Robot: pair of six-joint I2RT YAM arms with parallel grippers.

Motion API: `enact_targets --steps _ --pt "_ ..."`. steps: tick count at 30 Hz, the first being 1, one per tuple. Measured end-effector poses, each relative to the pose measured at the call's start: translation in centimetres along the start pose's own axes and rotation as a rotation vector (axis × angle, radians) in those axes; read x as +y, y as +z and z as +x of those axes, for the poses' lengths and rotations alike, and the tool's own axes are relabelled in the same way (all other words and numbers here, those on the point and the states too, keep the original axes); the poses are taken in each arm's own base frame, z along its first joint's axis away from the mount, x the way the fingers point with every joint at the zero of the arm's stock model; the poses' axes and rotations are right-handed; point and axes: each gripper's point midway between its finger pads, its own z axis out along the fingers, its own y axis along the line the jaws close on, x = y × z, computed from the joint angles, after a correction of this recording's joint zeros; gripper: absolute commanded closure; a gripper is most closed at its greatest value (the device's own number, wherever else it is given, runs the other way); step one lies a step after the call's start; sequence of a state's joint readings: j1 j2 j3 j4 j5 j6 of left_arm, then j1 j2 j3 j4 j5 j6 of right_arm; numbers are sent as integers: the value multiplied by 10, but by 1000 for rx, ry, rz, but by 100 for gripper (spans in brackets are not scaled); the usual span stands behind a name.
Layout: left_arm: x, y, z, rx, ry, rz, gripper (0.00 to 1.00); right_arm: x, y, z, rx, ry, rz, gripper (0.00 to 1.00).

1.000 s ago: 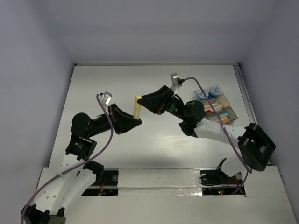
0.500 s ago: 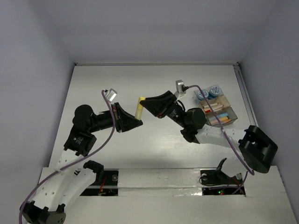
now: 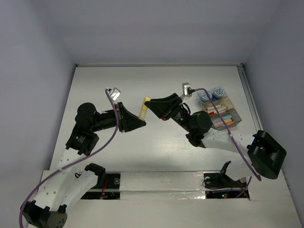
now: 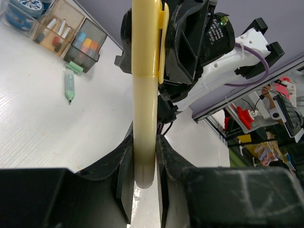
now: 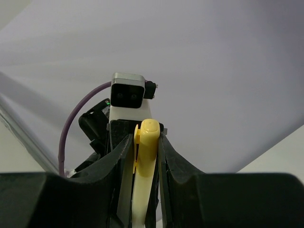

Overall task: Sort the stationery into containers
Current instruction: Place the pen in the storage box.

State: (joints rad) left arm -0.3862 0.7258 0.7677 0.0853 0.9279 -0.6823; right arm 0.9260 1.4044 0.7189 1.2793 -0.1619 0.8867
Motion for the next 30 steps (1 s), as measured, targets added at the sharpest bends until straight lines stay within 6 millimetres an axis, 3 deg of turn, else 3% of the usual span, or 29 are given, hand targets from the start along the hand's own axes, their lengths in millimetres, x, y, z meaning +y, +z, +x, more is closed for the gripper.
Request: enact_targets --steps 1,3,4,5,7,10,12,15,16,20,22,24,27,30 --pt "0 0 0 1 -1 2 100 2 1 -2 -4 -2 1 100" --pt "-2 1 -1 0 3 11 91 4 3 -5 -11 -2 17 100" --pt "-3 1 -2 -5 12 18 78 6 4 -7 -12 -4 24 100" --pt "-3 1 -5 -16 28 19 72 8 6 -10 -11 -7 30 100" --pt "0 3 -19 -81 74 2 56 9 5 3 58 -7 47 100" --pt "4 0 -29 -140 132 -21 38 -12 -3 28 157 13 142 100" --pt "12 -2 -22 -142 139 -42 30 -26 -2 26 173 14 201 100" --pt "19 -7 -11 -127 151 -71 17 -53 3 -1 114 -11 296 100" --pt "20 -9 -9 -125 166 -84 1 -62 5 -14 79 -24 329 100" --pt "20 -22 0 -127 228 -135 1 -100 -5 -62 -40 -73 465 100" --pt "21 -28 3 -129 255 -162 1 -121 -23 -83 -88 -97 560 100" --pt "20 -34 3 -140 293 -182 1 -141 -58 -105 -139 -129 682 100" --pt "21 -38 2 -157 326 -209 1 -161 -129 -139 -245 -202 912 100" --pt "26 -39 8 -164 344 -224 1 -159 -201 -177 -379 -300 1132 100"
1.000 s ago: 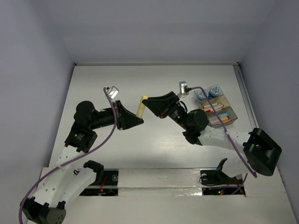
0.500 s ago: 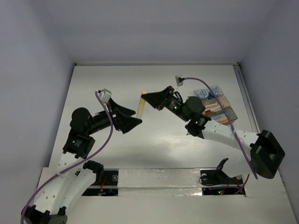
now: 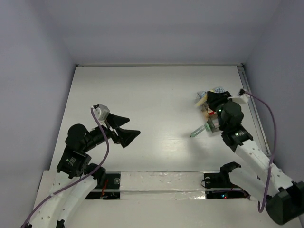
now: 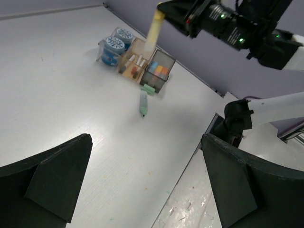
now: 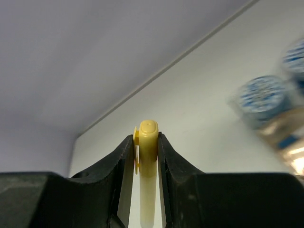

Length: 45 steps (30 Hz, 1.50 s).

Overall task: Sort the stationery into containers
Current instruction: Place the pen in the storage box.

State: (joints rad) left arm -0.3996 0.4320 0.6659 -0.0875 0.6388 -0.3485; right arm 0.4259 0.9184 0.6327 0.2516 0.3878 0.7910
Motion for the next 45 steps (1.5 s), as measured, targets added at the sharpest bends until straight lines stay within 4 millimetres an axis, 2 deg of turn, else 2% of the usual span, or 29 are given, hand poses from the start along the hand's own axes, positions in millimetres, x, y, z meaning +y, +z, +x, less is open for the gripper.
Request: enact_targets --steps 4,8,13,18,21,26,33,40,43,45 --pt "3 1 21 38 -14 -9 1 -66 -26 -54 -172 -61 247 100" --pt "-2 -1 25 40 -6 -2 1 -117 -46 -80 -256 -120 458 100" --pt "-9 -5 20 11 12 8 1 -161 -47 -85 -248 -196 641 100" --pt "-11 -10 16 -19 23 -1 1 -195 -38 -66 -151 -260 756 100" --pt "-11 -12 13 -35 28 -7 1 -206 -35 -56 -110 -274 786 100" --pt "-12 -13 12 -41 30 -11 1 -212 -32 -48 -73 -273 791 100" --pt "-11 -14 12 -43 29 -16 1 -223 -27 -29 6 -281 806 90" --pt "-10 -14 12 -44 29 -19 1 -229 -29 -20 48 -271 818 53" --pt "-11 -14 11 -47 31 -17 1 -227 -31 -18 69 -278 812 42" --pt "-11 -15 11 -48 31 -16 1 -223 -31 -18 91 -288 803 39"
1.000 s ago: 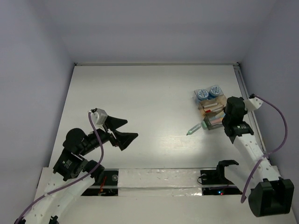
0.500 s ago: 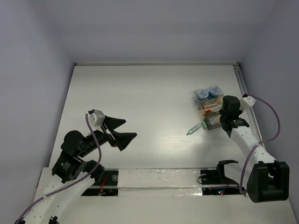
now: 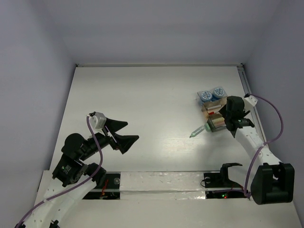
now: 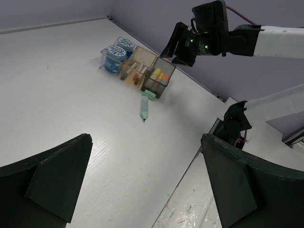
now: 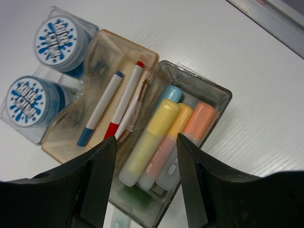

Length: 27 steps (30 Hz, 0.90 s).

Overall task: Sort the stationery into containers
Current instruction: Place the pen in the storage box, then move the pen to the center of the board.

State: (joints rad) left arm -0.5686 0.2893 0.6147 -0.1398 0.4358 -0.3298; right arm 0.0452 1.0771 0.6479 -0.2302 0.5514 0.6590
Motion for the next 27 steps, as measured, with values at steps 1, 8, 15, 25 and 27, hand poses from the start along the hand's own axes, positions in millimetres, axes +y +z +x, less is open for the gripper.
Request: enact_targets --steps 1,8,15,25,27 --pt "0 0 0 1 0 2 1 3 -2 -2 10 -11 -14 37" --pt "-2 -1 0 -2 1 6 1 49 -40 -9 106 -64 -240 36" --pt "-2 -1 -1 -4 2 5 1 90 -117 59 305 -166 -499 31" --pt "-1 -1 -1 -5 2 3 1 58 -101 145 501 -263 -334 31" --pt "-1 -1 -1 -5 2 3 1 56 -98 149 507 -266 -314 31"
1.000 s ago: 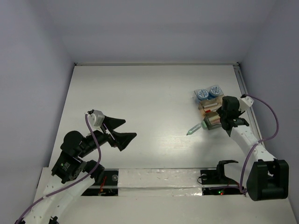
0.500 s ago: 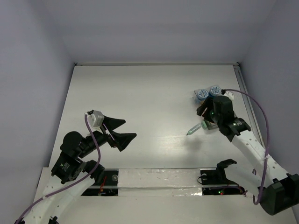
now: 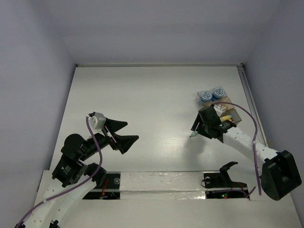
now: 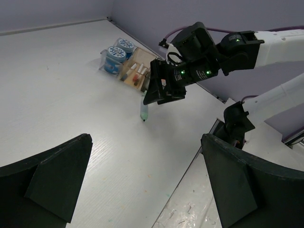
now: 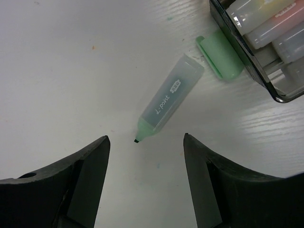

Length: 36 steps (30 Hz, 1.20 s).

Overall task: Sort the stationery into containers
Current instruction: Move the pen to the center of the board.

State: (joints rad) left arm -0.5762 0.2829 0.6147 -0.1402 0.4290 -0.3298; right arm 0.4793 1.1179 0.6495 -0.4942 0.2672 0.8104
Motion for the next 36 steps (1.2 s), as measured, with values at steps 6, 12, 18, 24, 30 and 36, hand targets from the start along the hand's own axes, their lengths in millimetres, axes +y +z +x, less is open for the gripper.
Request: enact_targets --steps 6,12,18,24,30,36 --pt "0 0 0 0 0 0 1 -6 21 10 37 -6 64 33" --pt "0 0 0 0 0 0 1 -11 36 14 42 -14 110 42" --pt "0 0 0 0 0 0 1 -9 50 16 57 -40 141 80" --pt "0 0 0 0 0 0 1 48 53 35 84 -213 40 86" --pt "2 0 -1 -3 0 -8 1 184 56 70 142 -560 -207 85" --pt "6 -2 -3 -16 1 -33 1 257 63 87 153 -768 -387 80"
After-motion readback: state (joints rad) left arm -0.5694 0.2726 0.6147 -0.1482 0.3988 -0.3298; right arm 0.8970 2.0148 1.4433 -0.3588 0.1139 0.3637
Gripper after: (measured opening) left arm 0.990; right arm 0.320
